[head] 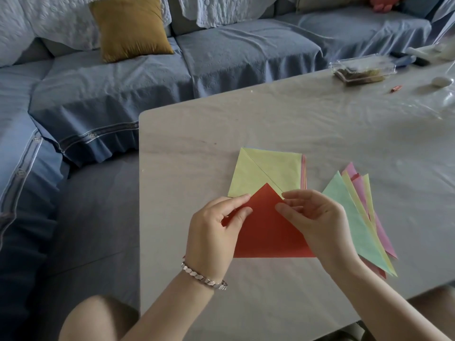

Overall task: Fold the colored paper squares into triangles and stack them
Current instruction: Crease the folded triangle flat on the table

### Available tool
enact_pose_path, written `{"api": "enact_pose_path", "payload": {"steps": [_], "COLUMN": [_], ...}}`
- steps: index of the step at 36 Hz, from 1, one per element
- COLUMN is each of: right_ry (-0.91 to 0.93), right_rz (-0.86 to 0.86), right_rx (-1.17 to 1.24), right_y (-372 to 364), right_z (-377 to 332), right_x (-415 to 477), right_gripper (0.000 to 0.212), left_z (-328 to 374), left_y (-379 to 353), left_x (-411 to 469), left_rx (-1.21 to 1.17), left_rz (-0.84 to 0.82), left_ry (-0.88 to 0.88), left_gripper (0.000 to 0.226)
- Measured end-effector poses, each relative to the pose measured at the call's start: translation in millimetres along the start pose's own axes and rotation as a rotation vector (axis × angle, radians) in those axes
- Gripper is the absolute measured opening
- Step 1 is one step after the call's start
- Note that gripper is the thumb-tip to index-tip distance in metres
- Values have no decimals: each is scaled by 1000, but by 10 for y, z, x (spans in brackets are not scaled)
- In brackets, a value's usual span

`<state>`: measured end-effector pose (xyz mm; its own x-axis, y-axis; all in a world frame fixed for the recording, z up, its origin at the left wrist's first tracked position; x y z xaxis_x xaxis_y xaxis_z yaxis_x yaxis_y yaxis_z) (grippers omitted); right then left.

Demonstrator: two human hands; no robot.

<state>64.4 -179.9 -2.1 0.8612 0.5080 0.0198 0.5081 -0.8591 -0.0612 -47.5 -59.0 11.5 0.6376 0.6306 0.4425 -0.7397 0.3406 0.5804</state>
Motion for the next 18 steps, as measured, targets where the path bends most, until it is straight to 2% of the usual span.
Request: {"api": "enact_pose_path", "payload": {"steps": [18], "right_ry": [-23], "right_rz": [-1], "right_rx": [-5], "right_y": [5], "right_z": [-50], "right_x": [-54], "right_gripper": [19], "left_z": [21], "left_y": [26], "left_x": [-25], "left_rx": [31], "left_rz": [-10], "left_ry": [-37], "left_gripper": [21]}}
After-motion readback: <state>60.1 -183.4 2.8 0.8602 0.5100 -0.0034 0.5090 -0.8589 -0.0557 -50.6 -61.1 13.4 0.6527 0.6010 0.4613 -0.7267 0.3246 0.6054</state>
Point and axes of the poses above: each hand's wrist, its own x-axis towards the middle knuckle, its own y-axis out of the back of the hand, z = x × y, the point moved 4 cm from there along x, towards the middle knuckle, and after that the axes turned 7 degrees about x, right-handed, at the moved point
